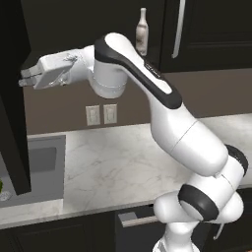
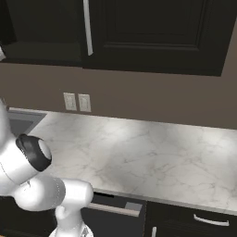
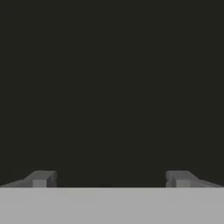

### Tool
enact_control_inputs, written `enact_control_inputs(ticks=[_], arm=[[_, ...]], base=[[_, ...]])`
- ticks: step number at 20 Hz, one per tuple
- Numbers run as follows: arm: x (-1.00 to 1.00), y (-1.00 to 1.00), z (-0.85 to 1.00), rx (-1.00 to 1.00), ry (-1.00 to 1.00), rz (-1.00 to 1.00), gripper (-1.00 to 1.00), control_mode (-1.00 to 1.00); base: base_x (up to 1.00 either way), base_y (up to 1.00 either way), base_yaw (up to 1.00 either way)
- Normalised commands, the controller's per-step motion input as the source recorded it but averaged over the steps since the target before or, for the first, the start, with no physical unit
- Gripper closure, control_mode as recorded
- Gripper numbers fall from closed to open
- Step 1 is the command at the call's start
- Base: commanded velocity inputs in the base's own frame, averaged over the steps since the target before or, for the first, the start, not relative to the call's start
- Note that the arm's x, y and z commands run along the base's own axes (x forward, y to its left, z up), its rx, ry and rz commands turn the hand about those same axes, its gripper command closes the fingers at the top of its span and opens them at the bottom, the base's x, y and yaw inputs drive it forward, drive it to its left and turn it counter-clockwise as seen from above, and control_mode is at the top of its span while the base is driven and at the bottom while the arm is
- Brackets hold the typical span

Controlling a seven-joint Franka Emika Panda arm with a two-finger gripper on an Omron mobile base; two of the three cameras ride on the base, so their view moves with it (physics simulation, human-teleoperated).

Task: Open the cabinet directly in front. Then move the liquor and the cup to the dining counter with the jar on it.

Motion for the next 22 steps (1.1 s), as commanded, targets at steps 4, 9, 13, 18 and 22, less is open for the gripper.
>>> enact_control_inputs(ticks=[4, 9, 13, 18, 22], arm=[[-0.10, -1.00, 0.00, -0.01, -0.08, -0.13, -1.00, -1.00], [-0.23, -1.00, -0.12, -0.12, -0.15, -0.28, -1.00, -1.00], [-0.29, -1.00, -0.12, -0.12, -0.23, -0.30, -1.00, -1.00], [-0.16, -1.00, -0.04, -0.04, -0.24, -0.31, -1.00, -1.00], [0.00, -1.00, 0.00, 0.01, -0.28, -0.39, -1.00, -1.00]], base=[[0.00, 0.00, 0.00], [0.00, 0.00, 0.00], [0.00, 0.00, 0.00], [0.00, 0.00, 0.00], [0.00, 0.00, 0.00]])
